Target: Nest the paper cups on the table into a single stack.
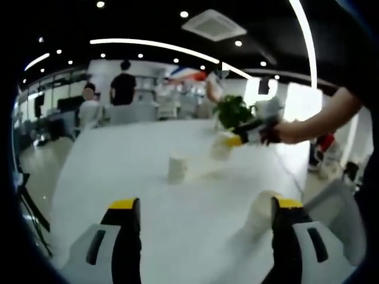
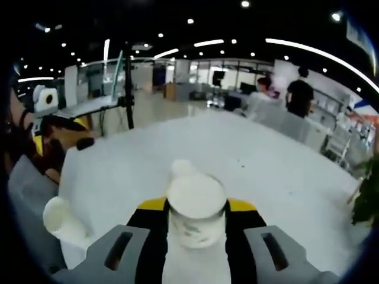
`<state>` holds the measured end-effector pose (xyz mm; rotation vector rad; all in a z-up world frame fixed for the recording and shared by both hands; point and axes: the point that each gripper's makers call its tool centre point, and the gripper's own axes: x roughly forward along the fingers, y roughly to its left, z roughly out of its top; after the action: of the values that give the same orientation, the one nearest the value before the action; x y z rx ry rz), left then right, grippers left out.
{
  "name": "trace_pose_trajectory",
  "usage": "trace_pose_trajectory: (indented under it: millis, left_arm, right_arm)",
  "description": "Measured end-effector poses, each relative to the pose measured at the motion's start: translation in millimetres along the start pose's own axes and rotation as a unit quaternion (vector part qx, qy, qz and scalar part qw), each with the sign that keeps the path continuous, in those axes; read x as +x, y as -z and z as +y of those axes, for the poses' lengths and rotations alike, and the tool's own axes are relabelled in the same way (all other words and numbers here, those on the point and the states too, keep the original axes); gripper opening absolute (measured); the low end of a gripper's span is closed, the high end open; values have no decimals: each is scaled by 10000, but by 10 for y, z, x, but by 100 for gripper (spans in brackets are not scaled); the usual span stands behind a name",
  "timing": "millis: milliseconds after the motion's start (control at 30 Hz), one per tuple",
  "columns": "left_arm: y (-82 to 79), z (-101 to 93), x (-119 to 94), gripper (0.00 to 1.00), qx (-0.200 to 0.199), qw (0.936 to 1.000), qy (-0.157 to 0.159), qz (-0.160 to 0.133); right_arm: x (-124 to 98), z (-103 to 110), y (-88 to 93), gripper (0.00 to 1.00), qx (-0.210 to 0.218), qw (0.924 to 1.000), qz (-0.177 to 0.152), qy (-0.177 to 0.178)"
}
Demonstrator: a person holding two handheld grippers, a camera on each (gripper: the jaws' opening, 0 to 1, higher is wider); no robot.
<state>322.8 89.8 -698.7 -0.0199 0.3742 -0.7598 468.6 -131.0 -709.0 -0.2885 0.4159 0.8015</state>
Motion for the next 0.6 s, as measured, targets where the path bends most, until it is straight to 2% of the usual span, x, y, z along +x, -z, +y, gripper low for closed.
trace_pose_trajectory:
  millis: [333, 600]
  left_arm:
    - [-21, -81, 65, 91, -9, 9999, 131, -47]
    - [-18, -105, 83, 91, -16, 9998, 170, -78]
  right_arm:
    - [-339, 91, -273, 34, -23, 9993, -340, 120]
    - [-570, 274, -513, 34, 15, 9979, -642, 128]
